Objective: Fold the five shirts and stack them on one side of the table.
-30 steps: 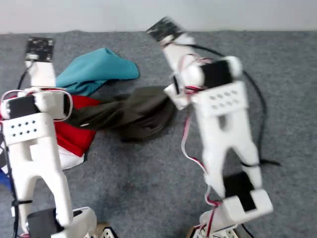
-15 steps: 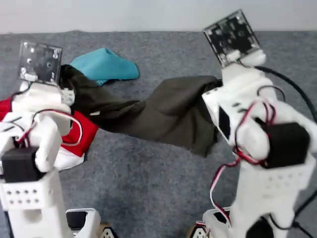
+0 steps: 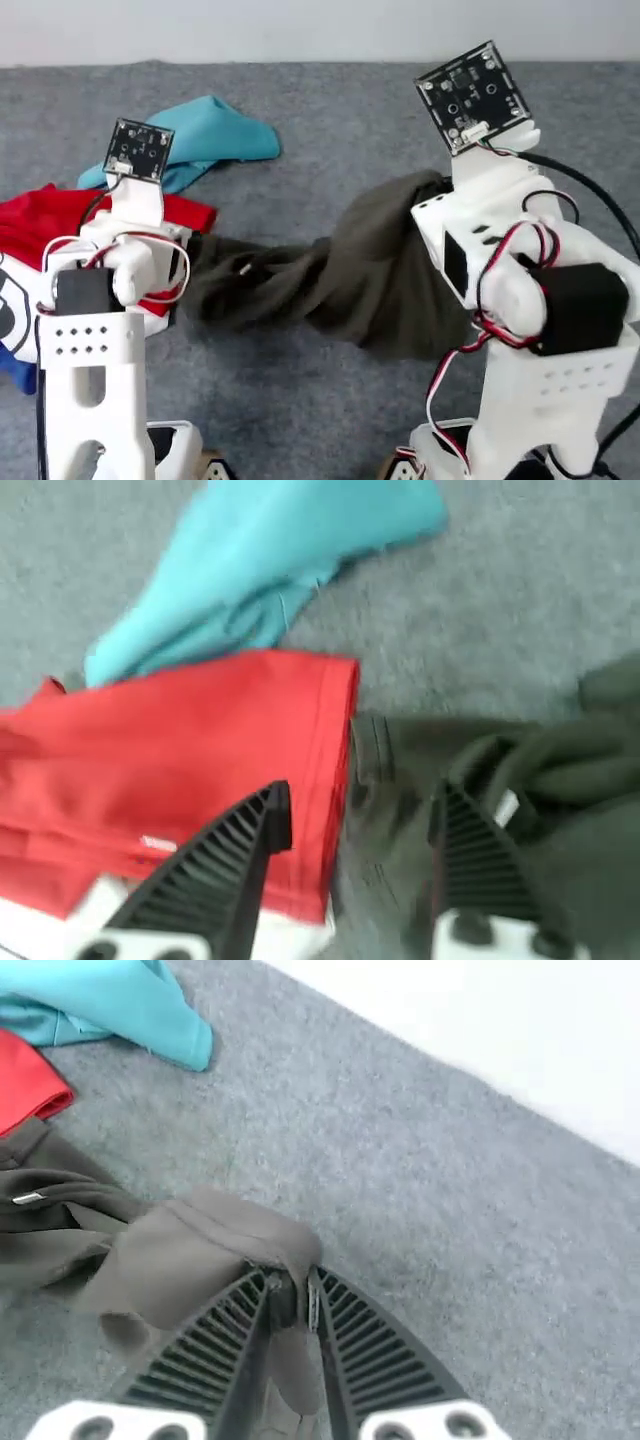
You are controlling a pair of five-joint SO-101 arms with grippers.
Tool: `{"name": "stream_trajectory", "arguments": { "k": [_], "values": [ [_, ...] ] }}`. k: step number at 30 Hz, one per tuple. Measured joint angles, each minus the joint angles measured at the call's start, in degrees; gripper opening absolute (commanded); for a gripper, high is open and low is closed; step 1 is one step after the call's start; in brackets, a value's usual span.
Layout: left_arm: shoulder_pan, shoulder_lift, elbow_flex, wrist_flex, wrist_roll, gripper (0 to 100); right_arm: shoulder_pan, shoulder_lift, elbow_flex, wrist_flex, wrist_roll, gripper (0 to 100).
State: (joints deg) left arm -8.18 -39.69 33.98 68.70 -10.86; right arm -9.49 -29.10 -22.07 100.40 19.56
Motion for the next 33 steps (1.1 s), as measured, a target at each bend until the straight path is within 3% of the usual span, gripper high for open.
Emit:
{"name": "stream_trajectory", "arguments": {
  "k": [6,9,15,23,29,33],
  "values": [
    [-0.1,0.4,0.2,-3.3,0.0,23,0.1,0.0,0.4,0.0,0.0,1.0],
    [1.3,0.4,1.7,3.1,-3.1,23,0.1,0.0,0.4,0.0,0.0,1.0],
    [5.0,0.5,11.2,19.3,-19.3,23,0.1,0.0,0.4,0.0,0.0,1.0],
    [5.5,0.5,26.1,8.5,-23.2,23,0.1,0.0,0.4,0.0,0.0,1.0],
    [5.5,0.5,27.5,6.6,-23.2,23,0.1,0.0,0.4,0.0,0.0,1.0],
    [9.5,0.5,28.9,4.5,-23.4,23,0.1,0.0,0.4,0.0,0.0,1.0]
  ]
}}
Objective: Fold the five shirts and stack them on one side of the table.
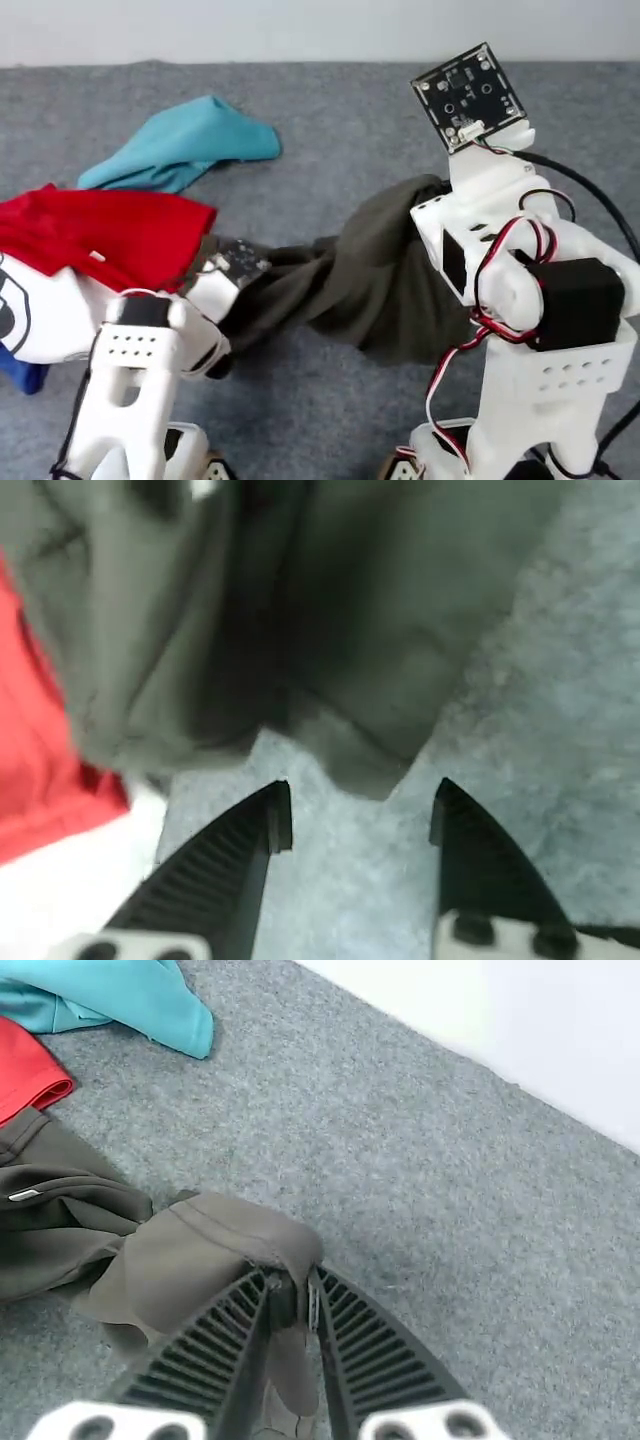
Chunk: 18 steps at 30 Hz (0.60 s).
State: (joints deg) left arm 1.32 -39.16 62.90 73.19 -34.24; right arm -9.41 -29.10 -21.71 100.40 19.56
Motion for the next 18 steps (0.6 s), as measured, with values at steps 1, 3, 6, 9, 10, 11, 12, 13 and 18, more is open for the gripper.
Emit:
{"name": "stream_trajectory", "arguments": {
  "k": [1,3,6,9,10,11,12,13,18],
  "values": [
    [1.6,0.0,0.2,-0.8,0.1,23,0.0,0.0,0.0,0.0,0.0,1.0],
    [3.1,0.0,0.5,-3.4,2.0,23,0.0,0.0,0.0,0.0,0.0,1.0],
    [4.0,0.0,0.6,-8.2,5.5,22,0.0,0.0,0.0,0.0,0.0,1.0],
    [4.2,0.0,1.4,-11.0,7.8,22,0.0,0.0,0.0,0.0,0.0,1.0],
    [4.2,0.0,2.1,-11.4,7.9,21,0.0,0.0,0.0,0.0,0.0,1.0],
    [4.2,0.1,2.9,-11.6,7.9,21,0.0,0.0,0.0,0.0,0.0,1.0],
    [4.2,0.5,3.5,-11.8,7.9,20,0.0,0.0,0.0,0.0,0.0,1.0],
    [4.2,1.1,4.2,-12.0,7.9,20,0.0,0.0,0.0,0.0,0.0,1.0],
    [4.2,6.1,6.0,-15.7,7.9,20,0.0,0.0,0.0,0.0,0.0,1.0]
  ]
}}
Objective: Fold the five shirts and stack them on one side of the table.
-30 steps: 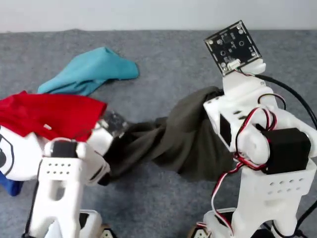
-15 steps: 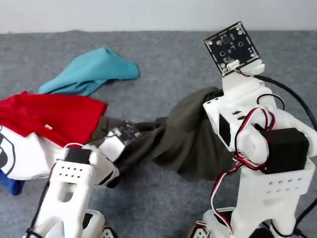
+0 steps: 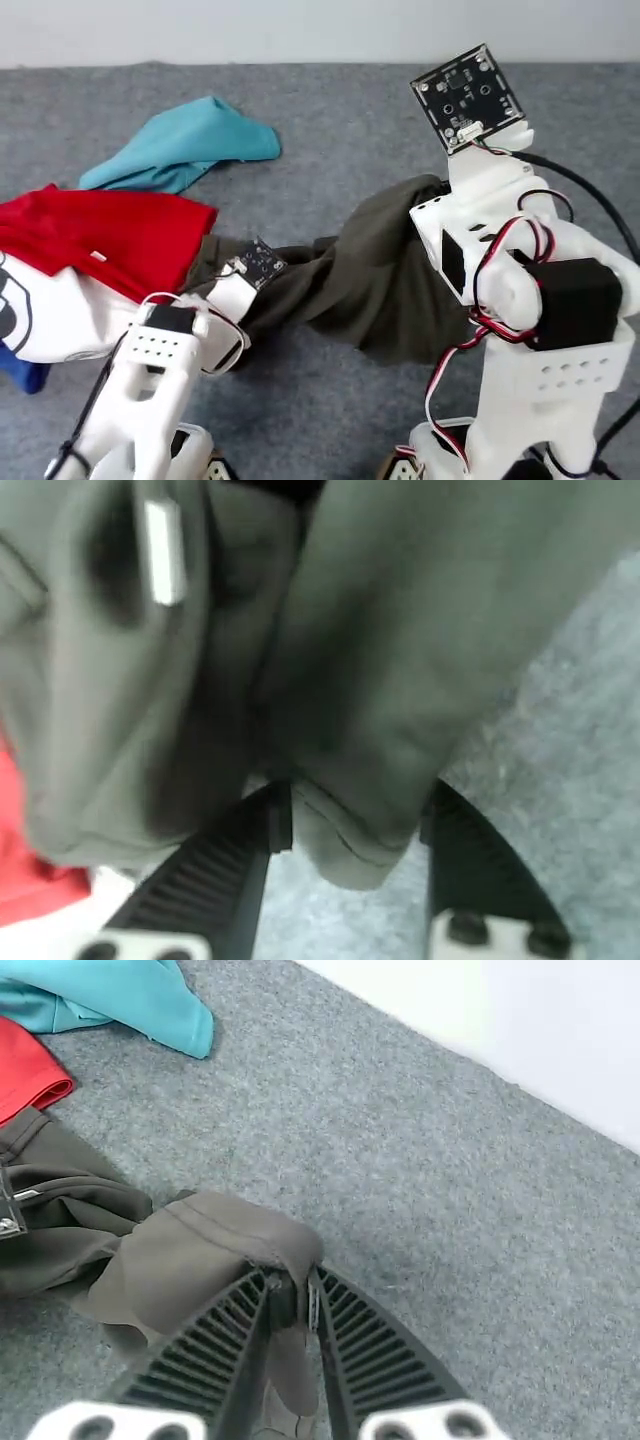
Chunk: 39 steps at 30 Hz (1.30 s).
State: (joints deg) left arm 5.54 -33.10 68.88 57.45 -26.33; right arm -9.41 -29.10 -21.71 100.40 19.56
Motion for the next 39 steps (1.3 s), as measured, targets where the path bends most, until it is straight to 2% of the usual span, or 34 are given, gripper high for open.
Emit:
{"name": "stream_trajectory", "arguments": {
  "k": [6,13,19,22,31,39],
  "values": [
    [0.0,7.3,-1.2,-1.2,0.0,18,0.0,0.0,0.0,0.0,0.0,1.0],
    [0.7,11.5,-3.3,-3.5,-0.1,2,0.0,0.0,0.0,0.0,0.0,1.0],
    [0.9,12.0,-4.8,-4.6,0.0,1,0.0,0.0,0.0,0.0,0.0,1.0],
    [0.1,12.0,-8.6,-2.2,0.0,1,0.0,0.0,0.0,0.0,0.0,1.0],
    [0.3,12.1,-19.6,16.4,0.0,1,0.0,0.0,0.0,0.1,0.0,1.0],
    [0.3,12.1,-31.3,20.4,0.0,1,0.0,0.0,2.4,-1.7,0.0,1.0]
  ]
}}
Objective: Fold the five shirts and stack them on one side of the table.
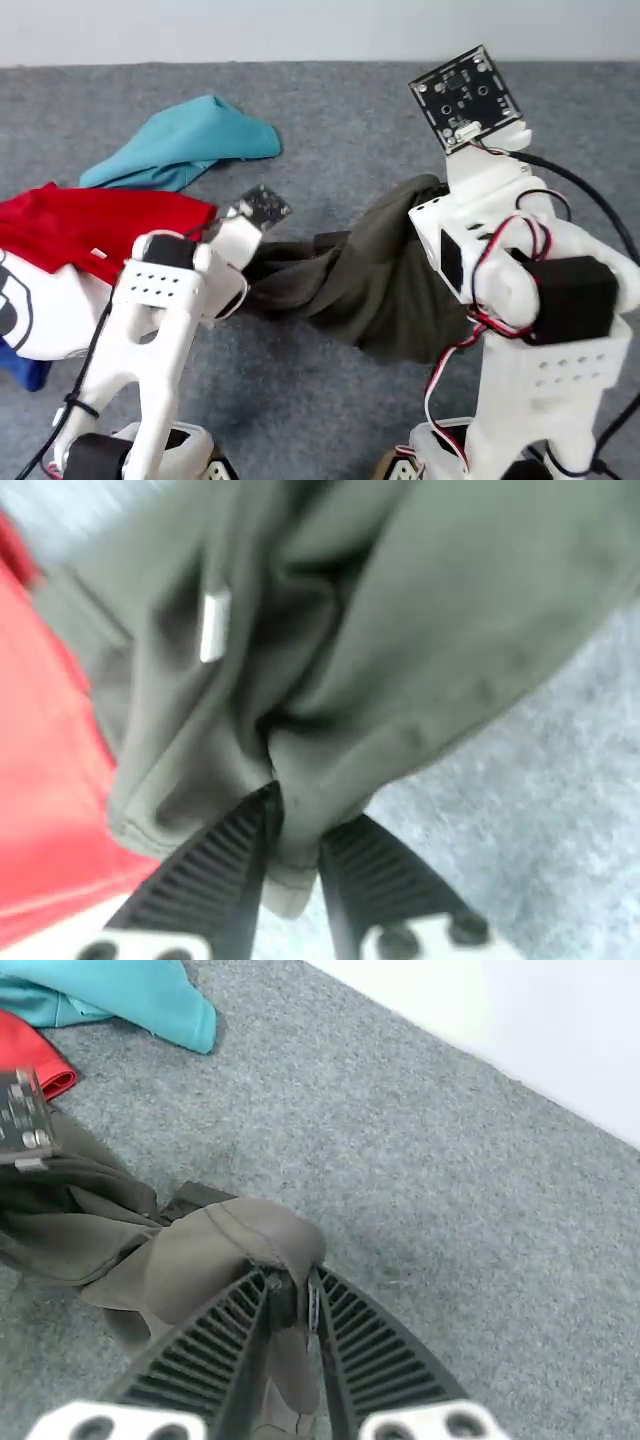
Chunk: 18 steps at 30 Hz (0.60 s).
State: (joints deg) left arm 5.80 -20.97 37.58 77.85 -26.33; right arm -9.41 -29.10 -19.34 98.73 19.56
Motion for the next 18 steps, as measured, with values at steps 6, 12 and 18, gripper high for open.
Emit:
{"name": "stream_trajectory", "arguments": {
  "k": [6,12,18],
  "values": [
    [-3.2,0.0,-13.8,0.0,-0.3,1,2.1,0.0,8.3,-12.3,0.1,1.0],
    [-12.8,0.6,-31.1,-4.8,0.0,2,11.2,0.0,15.2,-30.4,1.6,1.0],
    [-13.2,2.5,-33.0,-17.6,-0.3,2,14.2,0.1,19.3,-48.8,1.6,1.0]
  ]
}}
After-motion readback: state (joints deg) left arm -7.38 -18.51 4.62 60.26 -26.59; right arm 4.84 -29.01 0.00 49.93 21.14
